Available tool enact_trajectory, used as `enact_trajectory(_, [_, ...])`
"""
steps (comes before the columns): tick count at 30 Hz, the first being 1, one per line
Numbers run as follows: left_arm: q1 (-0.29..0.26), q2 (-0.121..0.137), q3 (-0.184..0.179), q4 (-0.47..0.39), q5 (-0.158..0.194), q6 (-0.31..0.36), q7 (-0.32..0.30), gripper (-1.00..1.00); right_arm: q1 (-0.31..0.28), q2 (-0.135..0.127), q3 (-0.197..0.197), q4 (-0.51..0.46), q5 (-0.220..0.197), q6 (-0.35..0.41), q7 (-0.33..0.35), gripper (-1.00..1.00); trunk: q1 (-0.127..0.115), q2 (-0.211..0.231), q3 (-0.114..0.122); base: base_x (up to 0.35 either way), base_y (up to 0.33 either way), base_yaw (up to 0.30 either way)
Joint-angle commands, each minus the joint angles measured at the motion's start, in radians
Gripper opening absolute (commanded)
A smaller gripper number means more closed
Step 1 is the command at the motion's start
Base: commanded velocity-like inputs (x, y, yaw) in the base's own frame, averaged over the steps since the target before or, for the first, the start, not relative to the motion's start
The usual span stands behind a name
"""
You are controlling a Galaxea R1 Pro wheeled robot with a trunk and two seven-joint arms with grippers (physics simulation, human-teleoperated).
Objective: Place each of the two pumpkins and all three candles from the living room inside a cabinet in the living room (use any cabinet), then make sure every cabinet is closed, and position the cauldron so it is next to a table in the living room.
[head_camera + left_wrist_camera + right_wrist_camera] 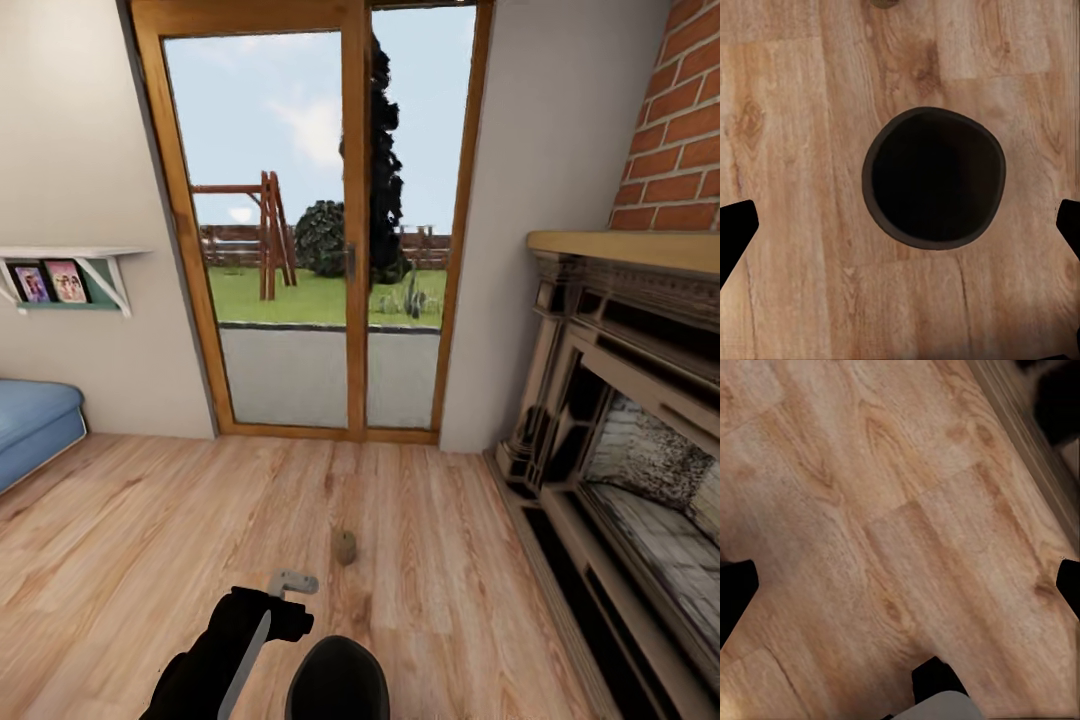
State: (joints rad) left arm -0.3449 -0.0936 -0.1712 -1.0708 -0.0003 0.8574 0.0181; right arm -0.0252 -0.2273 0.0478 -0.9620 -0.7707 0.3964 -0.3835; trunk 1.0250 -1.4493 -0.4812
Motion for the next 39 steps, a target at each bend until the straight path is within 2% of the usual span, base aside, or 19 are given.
enact_trajectory(1, [0.000,0.000,-0.001,-0.001,0.000,0.005,0.002,1.00,-0.001,-0.001,0.004,-0.001,-0.009,0.001,-0.009,1.00,0.000,-0.001,-0.001,0.000,0.000,-0.280])
enact_trajectory(18, [0.000,0.002,-0.001,-0.001,0.000,0.006,0.002,1.00,-0.001,-0.001,0.003,-0.001,-0.011,0.001,-0.010,1.00,0.000,-0.001,-0.001,0.000,0.102,-0.258])
enact_trajectory(30, [0.000,0.000,-0.001,-0.001,0.002,0.006,0.002,1.00,-0.001,-0.001,0.008,-0.004,-0.006,0.003,-0.017,1.00,0.000,-0.001,-0.001,0.042,0.022,-0.008])
enact_trajectory(39, [0.000,0.002,-0.001,-0.001,0.004,0.003,0.002,1.00,-0.001,0.000,0.011,-0.003,0.001,0.004,-0.019,1.00,0.000,-0.001,-0.003,0.056,-0.011,0.173])
